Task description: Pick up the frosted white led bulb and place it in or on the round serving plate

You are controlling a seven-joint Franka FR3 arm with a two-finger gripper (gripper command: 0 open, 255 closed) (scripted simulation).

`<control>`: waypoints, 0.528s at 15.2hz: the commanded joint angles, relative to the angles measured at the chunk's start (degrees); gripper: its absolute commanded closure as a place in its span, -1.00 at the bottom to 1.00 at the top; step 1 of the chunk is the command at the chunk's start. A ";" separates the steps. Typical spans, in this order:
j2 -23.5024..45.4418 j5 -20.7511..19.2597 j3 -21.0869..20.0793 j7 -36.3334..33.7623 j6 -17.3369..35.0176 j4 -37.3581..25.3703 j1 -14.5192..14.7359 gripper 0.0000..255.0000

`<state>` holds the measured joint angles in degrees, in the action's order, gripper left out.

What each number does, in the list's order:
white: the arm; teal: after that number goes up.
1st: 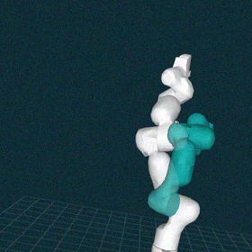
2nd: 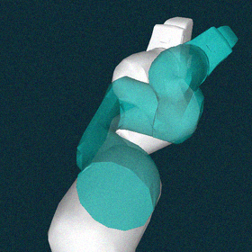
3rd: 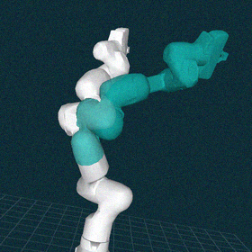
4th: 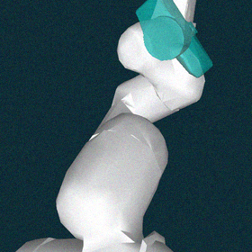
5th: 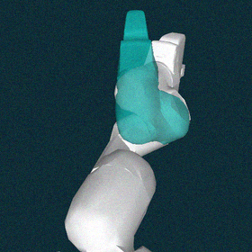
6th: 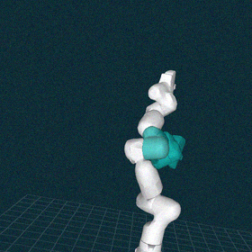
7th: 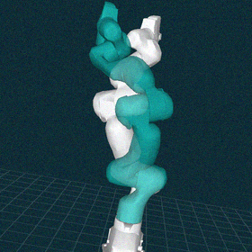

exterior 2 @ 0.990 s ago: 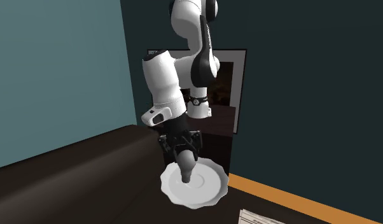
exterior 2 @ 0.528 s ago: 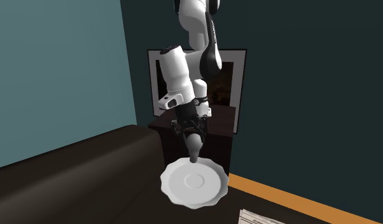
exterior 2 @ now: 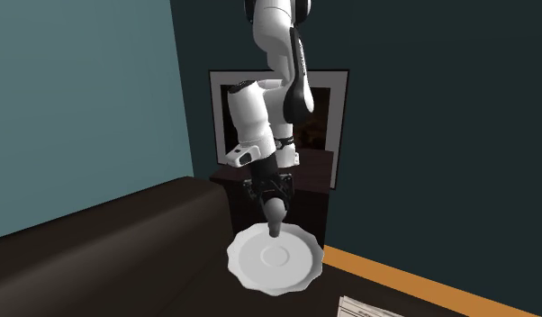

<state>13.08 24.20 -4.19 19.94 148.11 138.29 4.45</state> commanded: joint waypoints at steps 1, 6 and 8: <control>1.61 0.77 -0.34 0.70 1.56 -0.07 -0.01 1.00; 5.62 2.44 -1.09 2.63 4.84 -0.70 -0.39 1.00; 7.27 3.09 -1.45 3.40 6.12 -1.04 -0.61 1.00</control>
<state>19.73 26.98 -5.47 22.97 153.64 137.30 3.94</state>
